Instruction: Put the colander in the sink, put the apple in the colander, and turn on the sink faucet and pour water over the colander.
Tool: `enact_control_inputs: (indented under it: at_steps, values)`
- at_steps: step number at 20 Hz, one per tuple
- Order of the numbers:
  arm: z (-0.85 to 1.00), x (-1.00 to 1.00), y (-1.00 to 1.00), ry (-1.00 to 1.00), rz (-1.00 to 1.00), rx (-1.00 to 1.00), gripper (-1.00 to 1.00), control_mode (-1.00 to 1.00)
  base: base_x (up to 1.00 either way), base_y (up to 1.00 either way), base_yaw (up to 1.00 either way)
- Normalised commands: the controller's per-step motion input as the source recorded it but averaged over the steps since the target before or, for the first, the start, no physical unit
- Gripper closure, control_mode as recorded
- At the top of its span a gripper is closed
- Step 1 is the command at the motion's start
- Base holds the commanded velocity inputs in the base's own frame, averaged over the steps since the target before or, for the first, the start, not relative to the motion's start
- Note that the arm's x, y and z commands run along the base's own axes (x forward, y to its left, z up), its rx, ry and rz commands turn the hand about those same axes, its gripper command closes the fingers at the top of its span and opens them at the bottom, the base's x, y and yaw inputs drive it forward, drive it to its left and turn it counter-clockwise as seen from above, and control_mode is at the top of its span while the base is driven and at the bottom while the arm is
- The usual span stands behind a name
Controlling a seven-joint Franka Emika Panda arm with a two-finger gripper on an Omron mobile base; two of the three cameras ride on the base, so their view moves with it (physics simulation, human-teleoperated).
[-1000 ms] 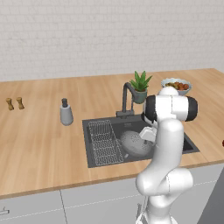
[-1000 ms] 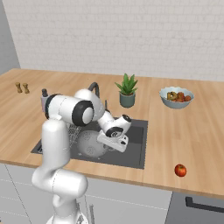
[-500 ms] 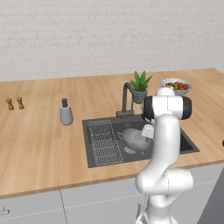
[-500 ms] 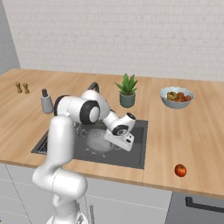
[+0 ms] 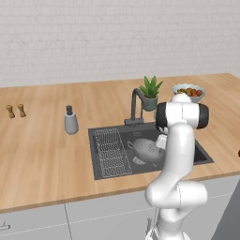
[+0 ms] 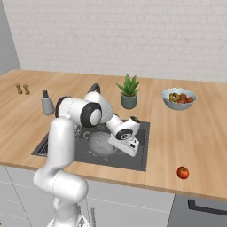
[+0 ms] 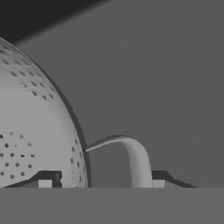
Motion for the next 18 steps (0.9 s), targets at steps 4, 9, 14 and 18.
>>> enact_control_inputs:
  at_steps: [4, 9, 14, 18]
  values:
    - [0.03, -0.26, 0.0, -0.12, -0.02, -0.07, 1.0, -1.0, 0.0, 0.0, 0.0]
    - [0.0, -0.2, 0.0, -0.06, -0.02, -0.08, 1.0, -1.0, 0.0, 0.0, 0.0]
    - [0.0, -0.17, 0.0, 0.0, 0.0, -0.12, 1.0, -1.0, 0.0, 0.0, 0.0]
    - [0.0, -0.21, 0.0, 0.0, 0.0, -0.11, 1.0, -1.0, 0.0, 0.0, 0.0]
